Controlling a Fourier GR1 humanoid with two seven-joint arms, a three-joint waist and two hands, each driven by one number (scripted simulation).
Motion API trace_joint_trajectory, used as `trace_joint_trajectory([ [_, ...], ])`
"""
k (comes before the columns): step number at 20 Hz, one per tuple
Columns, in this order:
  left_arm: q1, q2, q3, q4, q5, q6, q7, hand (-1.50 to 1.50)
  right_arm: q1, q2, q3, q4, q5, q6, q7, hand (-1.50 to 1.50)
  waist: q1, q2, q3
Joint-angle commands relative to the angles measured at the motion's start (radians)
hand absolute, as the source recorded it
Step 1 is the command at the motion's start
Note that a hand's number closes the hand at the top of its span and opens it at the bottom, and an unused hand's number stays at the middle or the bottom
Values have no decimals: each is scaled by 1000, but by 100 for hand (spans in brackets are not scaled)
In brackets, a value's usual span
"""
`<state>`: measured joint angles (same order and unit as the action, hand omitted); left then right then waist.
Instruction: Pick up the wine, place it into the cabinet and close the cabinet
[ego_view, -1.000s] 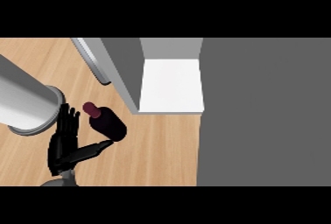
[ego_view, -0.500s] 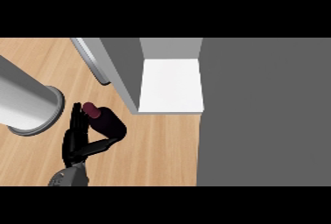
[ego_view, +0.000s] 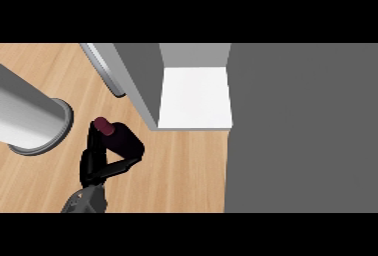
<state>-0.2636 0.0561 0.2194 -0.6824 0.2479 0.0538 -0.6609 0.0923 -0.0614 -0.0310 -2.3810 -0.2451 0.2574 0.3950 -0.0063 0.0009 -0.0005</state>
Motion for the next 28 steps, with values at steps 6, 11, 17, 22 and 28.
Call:
trace_joint_trajectory([
  [6,-85,9,53,186,67,-145,-120,-150,20,-3,18,-87,3,-11,52,-150,-6,1,-1],
  [11,-124,8,66,300,72,-161,-177,-150,-57,-45,-85,5,-78,6,37,-150,-2,1,0],
  [17,-109,21,60,362,63,-225,-251,150,-10,27,39,-61,40,-35,49,-150,0,0,0],
  [22,-198,45,80,492,55,-253,-280,150,-37,8,9,-28,16,-24,44,-150,-10,4,-1],
  [28,-166,28,39,430,32,-214,-287,150,-25,12,-10,51,23,10,-32,-150,-1,1,0],
])
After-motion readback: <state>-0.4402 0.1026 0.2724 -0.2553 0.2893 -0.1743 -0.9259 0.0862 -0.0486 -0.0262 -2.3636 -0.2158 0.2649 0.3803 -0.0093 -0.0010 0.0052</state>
